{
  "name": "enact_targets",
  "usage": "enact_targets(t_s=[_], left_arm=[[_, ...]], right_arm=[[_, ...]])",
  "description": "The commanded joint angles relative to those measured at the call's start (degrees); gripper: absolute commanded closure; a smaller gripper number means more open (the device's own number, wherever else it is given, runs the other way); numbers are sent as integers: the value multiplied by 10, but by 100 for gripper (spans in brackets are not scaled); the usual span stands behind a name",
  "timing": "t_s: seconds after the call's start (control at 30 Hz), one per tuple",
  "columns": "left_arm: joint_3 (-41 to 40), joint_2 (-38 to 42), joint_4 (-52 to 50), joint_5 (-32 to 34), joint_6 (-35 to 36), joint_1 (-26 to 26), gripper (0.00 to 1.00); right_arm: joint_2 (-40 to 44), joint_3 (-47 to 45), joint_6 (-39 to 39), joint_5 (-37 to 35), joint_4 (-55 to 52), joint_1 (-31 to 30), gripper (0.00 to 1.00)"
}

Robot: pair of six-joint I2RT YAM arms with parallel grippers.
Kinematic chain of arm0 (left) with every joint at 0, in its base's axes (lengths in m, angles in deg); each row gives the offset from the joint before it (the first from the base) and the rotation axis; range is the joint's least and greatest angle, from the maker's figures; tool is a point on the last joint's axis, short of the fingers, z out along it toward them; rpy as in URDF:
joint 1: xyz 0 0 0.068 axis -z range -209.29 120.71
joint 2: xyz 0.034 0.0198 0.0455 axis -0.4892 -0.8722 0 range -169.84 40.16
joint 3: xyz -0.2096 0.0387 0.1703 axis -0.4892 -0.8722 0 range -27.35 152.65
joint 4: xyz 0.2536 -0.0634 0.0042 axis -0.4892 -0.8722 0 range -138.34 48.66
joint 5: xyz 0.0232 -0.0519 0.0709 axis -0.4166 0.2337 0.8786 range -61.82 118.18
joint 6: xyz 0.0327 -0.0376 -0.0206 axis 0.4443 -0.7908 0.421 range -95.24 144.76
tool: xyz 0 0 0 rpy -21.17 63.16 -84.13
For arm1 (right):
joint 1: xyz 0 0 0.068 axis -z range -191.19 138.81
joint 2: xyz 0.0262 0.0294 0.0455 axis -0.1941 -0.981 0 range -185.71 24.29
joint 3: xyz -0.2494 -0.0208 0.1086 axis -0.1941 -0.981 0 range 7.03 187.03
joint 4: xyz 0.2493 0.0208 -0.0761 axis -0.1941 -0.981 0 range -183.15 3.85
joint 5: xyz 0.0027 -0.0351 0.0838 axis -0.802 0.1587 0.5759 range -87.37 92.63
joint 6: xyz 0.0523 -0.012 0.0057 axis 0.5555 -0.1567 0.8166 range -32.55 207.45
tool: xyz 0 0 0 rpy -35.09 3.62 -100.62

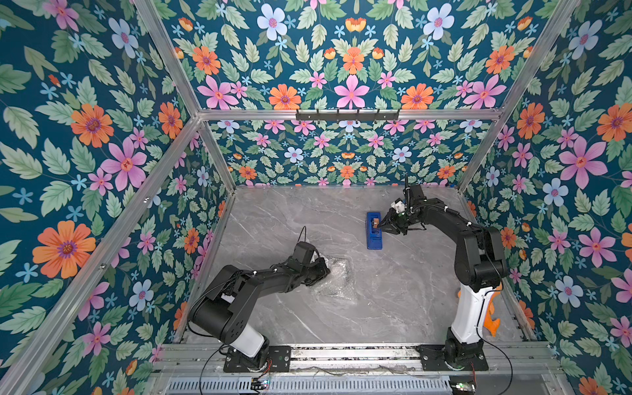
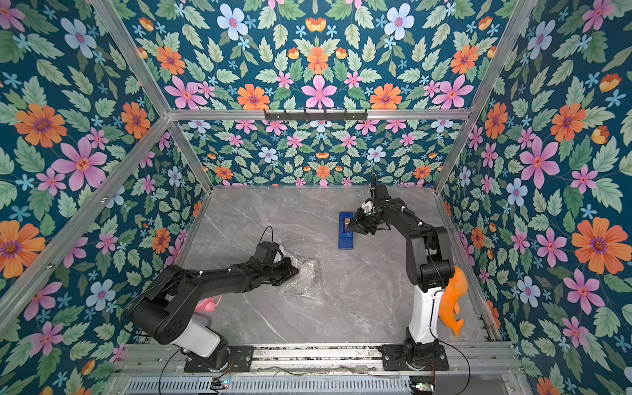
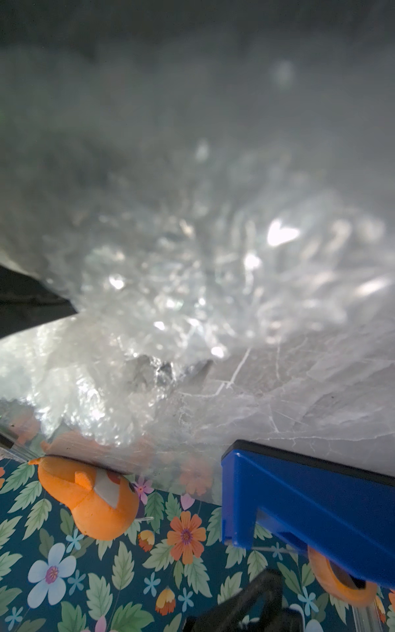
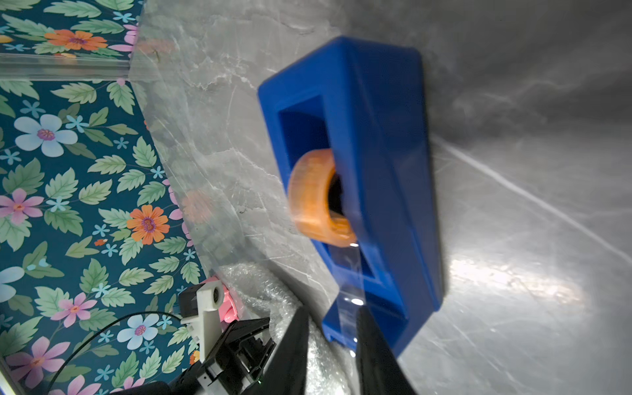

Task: Wrap dinner plates in bubble wrap
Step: Pull the tape from the tape cutter.

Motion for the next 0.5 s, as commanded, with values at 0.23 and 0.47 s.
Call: enact_targets(t_s=[0.23,0.47], left_arm=[[-4,0,-19,6,7,0,100],[-9,-1,-16,7,4,1,100]], right_arm=[[-22,-5,-10,30,14,-1,73],[-32,-10,-6,41,25,-1,77]])
